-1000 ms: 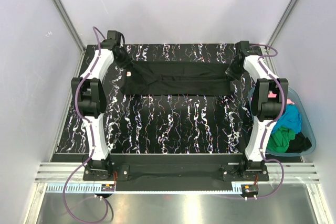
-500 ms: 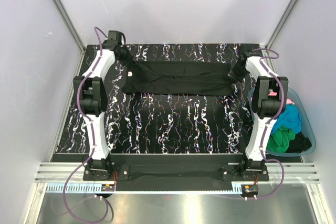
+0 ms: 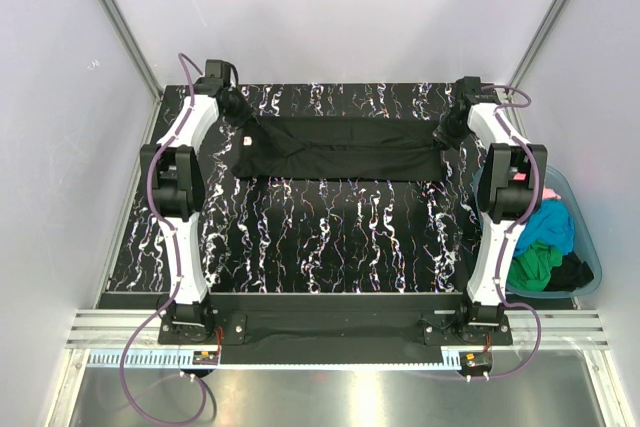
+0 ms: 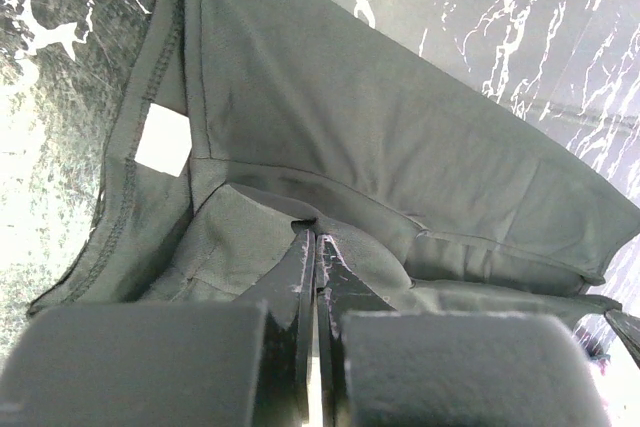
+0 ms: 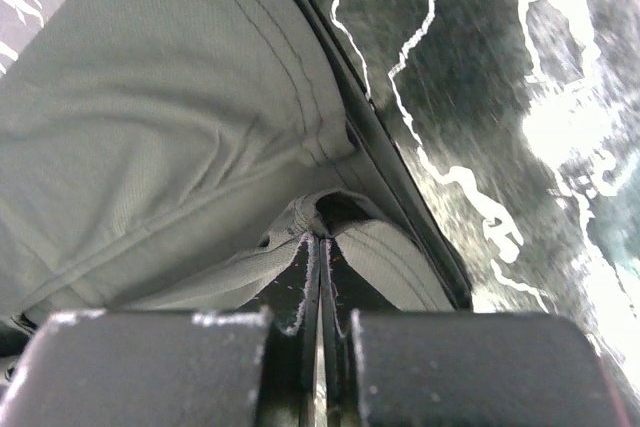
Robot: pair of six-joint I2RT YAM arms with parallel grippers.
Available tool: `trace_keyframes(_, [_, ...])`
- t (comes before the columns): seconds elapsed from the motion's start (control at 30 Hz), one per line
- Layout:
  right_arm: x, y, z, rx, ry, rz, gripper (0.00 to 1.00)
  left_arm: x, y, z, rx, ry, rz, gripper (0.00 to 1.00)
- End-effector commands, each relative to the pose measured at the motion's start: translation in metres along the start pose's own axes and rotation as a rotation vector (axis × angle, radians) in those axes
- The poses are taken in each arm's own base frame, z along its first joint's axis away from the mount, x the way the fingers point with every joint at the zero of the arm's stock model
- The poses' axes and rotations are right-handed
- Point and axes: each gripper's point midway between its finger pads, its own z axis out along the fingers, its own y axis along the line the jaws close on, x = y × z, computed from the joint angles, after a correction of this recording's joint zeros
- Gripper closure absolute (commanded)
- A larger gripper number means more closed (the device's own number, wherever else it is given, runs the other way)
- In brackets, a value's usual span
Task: Fold and stack the t-shirts
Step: Fold the tshirt
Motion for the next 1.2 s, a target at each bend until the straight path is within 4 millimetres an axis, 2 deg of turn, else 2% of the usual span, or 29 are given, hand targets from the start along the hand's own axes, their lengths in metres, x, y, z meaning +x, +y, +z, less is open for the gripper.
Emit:
trace_keyframes(0.0, [-0.014, 0.010, 0.002, -0.024, -0.019, 0.017, 1.00, -0.024, -0.010, -0.004, 0.034, -0.070, 0.004, 1.00])
trace_keyframes(0.17, [-0.021, 0.012, 0.003, -0.023, -0.043, 0.020, 1.00, -0.029, -0.011, 0.000, 0.046, -0.090, 0.007, 1.00])
trace_keyframes(0.47, [-0.025, 0.013, 0.015, -0.006, -0.038, 0.033, 1.00, -0.033, -0.008, 0.015, 0.049, -0.080, -0.018, 1.00])
trace_keyframes(0.67, [-0.027, 0.001, 0.023, 0.047, -0.039, 0.047, 1.00, -0.032, -0.002, 0.026, 0.046, -0.062, -0.029, 1.00])
trace_keyframes(0.83, [-0.028, 0.002, 0.023, 0.043, -0.040, 0.053, 1.00, -0.033, -0.011, 0.026, 0.094, -0.062, -0.015, 0.99])
trace_keyframes(0.87, [-0.029, 0.002, 0.021, 0.042, -0.041, 0.051, 0.96, -0.037, -0.016, 0.023, 0.105, -0.066, -0.011, 0.86])
trace_keyframes(0.9, [-0.030, 0.004, 0.017, 0.041, -0.042, 0.056, 0.81, -0.039, -0.016, 0.020, 0.095, -0.073, -0.009, 0.76])
trace_keyframes(0.93, [-0.031, 0.003, 0.011, 0.049, -0.037, 0.057, 0.74, -0.042, -0.018, 0.016, 0.091, -0.079, -0.004, 0.71])
trace_keyframes(0.97, [-0.032, 0.004, 0.007, 0.047, -0.040, 0.057, 0.69, -0.049, -0.021, 0.005, 0.089, -0.095, 0.002, 0.60])
trace_keyframes(1.0, [-0.034, 0.007, -0.003, 0.038, -0.048, 0.056, 0.63, -0.053, -0.022, -0.001, 0.082, -0.110, 0.009, 0.54])
trace_keyframes(1.1, [-0.035, 0.007, -0.024, 0.037, -0.060, 0.045, 0.56, -0.066, -0.022, -0.028, 0.086, -0.137, 0.007, 0.43])
trace_keyframes(1.13, [-0.031, 0.003, -0.027, 0.050, -0.045, 0.039, 0.55, -0.067, -0.020, -0.036, 0.079, -0.143, 0.008, 0.43])
trace_keyframes(1.17, [-0.029, 0.004, -0.032, 0.048, -0.043, 0.034, 0.57, -0.059, -0.012, -0.042, 0.040, -0.119, 0.000, 0.43])
